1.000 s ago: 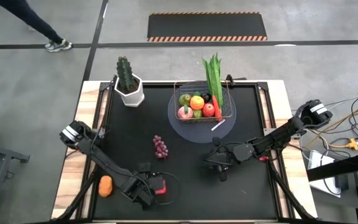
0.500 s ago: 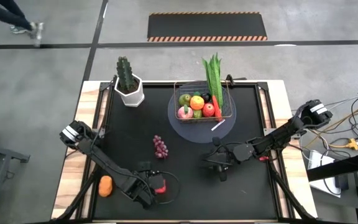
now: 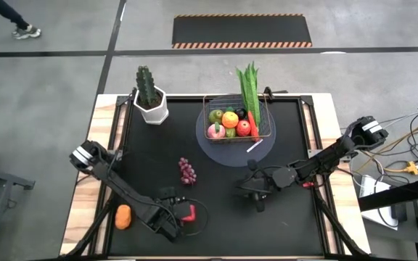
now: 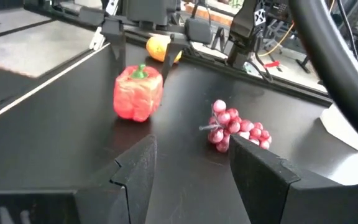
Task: Build produce basket
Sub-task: Put the red bell pepper into the gold wire basket
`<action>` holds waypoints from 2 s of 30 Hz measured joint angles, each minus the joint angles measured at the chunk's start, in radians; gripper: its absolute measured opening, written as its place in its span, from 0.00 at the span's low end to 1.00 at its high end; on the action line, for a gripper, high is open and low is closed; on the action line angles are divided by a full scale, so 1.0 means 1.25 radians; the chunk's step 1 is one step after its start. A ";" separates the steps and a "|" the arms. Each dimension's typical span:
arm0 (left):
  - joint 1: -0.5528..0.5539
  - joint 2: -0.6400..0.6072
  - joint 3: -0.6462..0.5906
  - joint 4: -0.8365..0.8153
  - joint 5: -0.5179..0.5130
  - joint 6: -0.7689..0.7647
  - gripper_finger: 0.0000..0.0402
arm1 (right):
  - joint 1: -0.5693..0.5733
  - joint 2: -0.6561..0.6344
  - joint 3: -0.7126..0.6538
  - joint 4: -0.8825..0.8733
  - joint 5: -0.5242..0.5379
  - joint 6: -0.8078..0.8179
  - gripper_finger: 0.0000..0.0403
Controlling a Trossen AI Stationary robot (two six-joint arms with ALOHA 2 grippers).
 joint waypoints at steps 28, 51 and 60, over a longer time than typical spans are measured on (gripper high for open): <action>0.104 -0.012 0.030 0.099 -0.143 0.036 0.59 | 0.014 0.001 0.150 -0.128 -0.049 0.083 0.75; 0.152 -0.013 0.034 0.173 -0.125 0.157 0.59 | -0.029 0.203 0.352 -0.351 0.011 0.050 0.75; 0.155 -0.012 0.033 0.224 -0.121 0.240 0.59 | -0.037 0.234 0.376 -0.355 -0.054 0.041 0.73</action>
